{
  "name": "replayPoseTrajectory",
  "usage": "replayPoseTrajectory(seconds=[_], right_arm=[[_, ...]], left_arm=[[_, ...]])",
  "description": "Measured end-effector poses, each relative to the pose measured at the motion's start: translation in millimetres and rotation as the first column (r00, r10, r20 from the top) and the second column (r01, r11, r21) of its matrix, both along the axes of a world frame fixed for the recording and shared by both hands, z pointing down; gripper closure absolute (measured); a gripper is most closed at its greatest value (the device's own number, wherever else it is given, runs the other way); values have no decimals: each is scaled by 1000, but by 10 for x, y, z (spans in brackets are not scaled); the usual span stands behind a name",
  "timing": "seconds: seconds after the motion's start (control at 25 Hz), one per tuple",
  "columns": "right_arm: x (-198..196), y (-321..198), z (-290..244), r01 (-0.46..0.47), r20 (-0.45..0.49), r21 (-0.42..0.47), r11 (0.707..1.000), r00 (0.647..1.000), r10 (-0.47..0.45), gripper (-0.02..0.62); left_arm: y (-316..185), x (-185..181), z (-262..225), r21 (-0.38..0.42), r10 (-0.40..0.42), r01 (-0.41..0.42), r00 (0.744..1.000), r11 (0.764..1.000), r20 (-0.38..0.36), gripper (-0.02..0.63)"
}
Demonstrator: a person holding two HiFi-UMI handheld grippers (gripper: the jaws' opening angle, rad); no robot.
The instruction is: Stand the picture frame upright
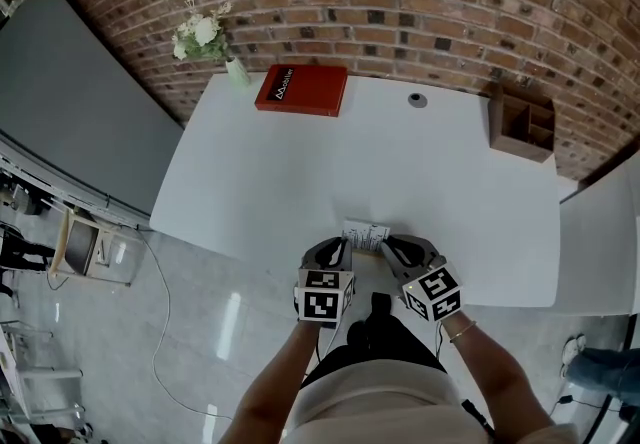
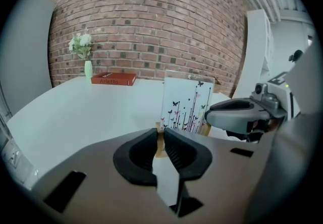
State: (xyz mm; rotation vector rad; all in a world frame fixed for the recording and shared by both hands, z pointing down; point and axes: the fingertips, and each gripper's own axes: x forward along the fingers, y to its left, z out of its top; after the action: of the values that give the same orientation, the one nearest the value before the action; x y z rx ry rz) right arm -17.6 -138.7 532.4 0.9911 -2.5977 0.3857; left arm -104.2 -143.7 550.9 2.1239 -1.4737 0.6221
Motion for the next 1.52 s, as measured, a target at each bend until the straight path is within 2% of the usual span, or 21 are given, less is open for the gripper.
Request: replayPoseTrajectory(seconds=[0.32, 0.6, 0.88, 1.08, 1.52], right_arm=[[-4, 20, 31, -11, 9, -14, 1000, 1000, 12, 561], [-7, 24, 8, -17, 54, -49, 999, 998, 20, 560], [138, 18, -90, -71, 91, -48, 996, 993, 75, 554], [243, 40, -234, -135, 157, -74, 988, 977, 146, 555], [449, 138, -542, -264, 186, -52, 963, 945, 269, 555]], left_arm=[[7, 2, 18, 3, 2, -2, 1000, 1000, 0, 568], [-5, 0, 29, 0, -6, 6, 1000, 1000, -3, 563], [-2, -34, -31, 3, -21, 21, 999, 1000, -35, 541], [16, -74, -112, 23, -29, 30, 998, 999, -51, 541], [130, -331, -465, 108, -88, 96, 993, 990, -76, 566]])
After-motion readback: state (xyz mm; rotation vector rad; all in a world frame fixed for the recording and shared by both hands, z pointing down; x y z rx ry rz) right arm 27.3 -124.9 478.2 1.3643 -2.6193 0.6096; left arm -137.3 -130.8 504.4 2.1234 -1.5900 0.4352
